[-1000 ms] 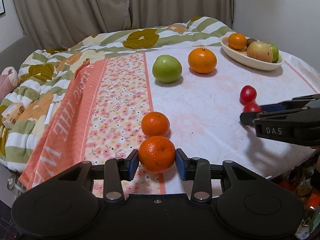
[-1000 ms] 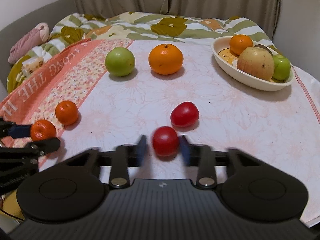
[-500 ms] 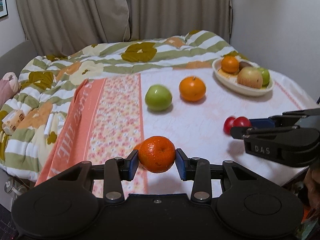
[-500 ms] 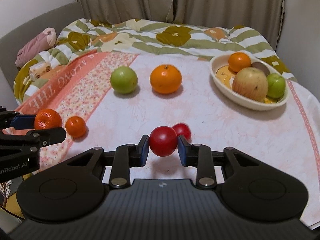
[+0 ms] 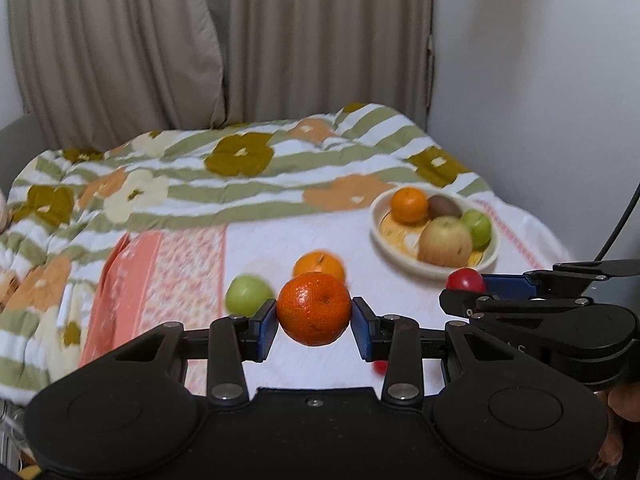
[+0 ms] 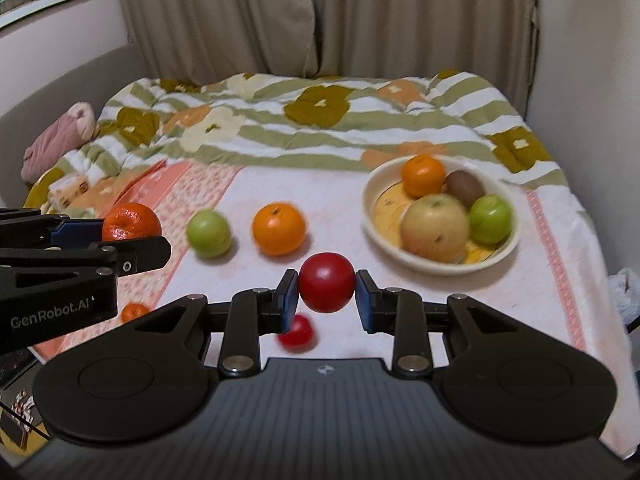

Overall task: Organize fruits
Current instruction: 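Carry the mandarin and tomato over the duck bowl and lower them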

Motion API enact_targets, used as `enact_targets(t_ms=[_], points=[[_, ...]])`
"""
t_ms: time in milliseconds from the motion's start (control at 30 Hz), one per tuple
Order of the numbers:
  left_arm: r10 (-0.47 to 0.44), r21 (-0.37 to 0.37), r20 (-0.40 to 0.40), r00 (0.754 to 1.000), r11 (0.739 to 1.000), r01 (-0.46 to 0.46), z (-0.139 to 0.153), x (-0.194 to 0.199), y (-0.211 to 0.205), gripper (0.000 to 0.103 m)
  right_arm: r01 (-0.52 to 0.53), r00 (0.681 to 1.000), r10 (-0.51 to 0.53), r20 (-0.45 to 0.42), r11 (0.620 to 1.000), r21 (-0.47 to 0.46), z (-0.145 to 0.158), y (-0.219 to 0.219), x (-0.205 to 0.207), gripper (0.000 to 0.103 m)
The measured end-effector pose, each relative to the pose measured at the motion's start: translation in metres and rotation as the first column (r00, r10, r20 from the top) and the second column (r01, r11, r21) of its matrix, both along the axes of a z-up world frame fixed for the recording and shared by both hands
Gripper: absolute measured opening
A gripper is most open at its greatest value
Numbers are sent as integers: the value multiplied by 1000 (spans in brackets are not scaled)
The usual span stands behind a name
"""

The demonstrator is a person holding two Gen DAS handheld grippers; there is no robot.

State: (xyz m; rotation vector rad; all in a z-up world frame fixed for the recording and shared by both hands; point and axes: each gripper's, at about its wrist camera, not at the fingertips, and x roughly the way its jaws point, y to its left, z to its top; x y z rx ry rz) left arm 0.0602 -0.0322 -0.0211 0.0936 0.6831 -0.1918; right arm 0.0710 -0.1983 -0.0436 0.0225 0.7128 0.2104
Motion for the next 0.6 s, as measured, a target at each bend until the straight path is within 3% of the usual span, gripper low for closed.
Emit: enact_targets(t_ms=[333,600], points=[[-44,-11,11,999,999,45,11,54,-44,43,42,999,-42,33,999,1,21,-53,47,45],[-77,12,-20,997,997,77,-3,112,-83,43,54,998,-54,33,999,3,13,-88,104,45]])
